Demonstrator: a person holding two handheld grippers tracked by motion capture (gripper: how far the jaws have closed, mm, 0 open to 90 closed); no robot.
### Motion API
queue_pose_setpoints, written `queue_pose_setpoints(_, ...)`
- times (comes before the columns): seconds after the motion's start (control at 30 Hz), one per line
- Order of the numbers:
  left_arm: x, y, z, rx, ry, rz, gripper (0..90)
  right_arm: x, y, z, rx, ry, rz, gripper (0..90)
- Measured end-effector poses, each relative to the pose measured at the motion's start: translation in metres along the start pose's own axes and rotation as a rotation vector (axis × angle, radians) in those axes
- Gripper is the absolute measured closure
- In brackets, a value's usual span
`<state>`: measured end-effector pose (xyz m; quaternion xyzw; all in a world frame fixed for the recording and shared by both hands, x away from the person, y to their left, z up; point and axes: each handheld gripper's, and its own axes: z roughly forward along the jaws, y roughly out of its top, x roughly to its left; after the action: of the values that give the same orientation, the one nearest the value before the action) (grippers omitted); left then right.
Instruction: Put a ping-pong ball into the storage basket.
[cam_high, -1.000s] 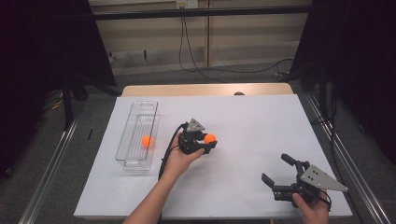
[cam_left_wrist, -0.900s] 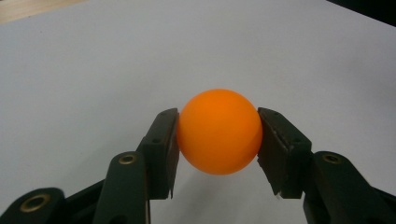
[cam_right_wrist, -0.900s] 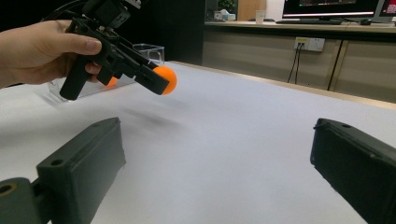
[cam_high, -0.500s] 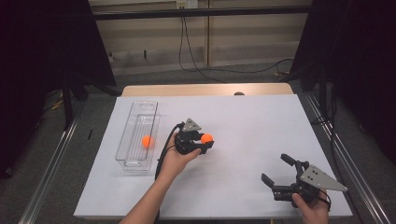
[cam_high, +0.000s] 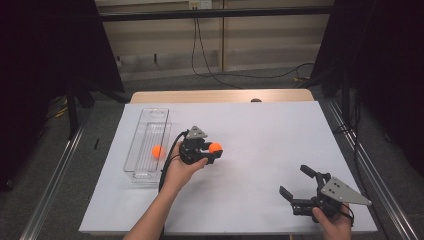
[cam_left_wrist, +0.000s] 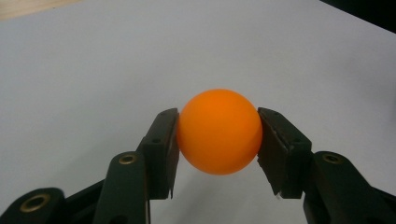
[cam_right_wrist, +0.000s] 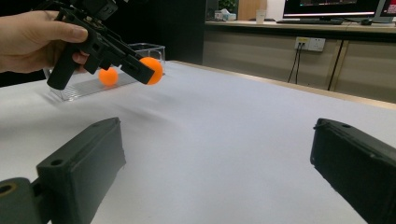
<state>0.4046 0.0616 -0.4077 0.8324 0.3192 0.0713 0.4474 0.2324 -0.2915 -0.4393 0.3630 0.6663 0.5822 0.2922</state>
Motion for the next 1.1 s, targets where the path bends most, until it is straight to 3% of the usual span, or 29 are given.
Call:
queue_pose_setpoints(0.47, 0.005, 0.001, -0.005, 0.021, -0.019, -0.012, 50.8, -0.001, 0.0, -0.001, -0.001, 0.001, -0.001, 2.2)
queue_pose_setpoints(1.1, 0.014, 0.003, -0.014, 0.022, -0.009, -0.039, 50.9, -0.001, 0.001, -0.001, -0.002, 0.002, -0.003, 2.2)
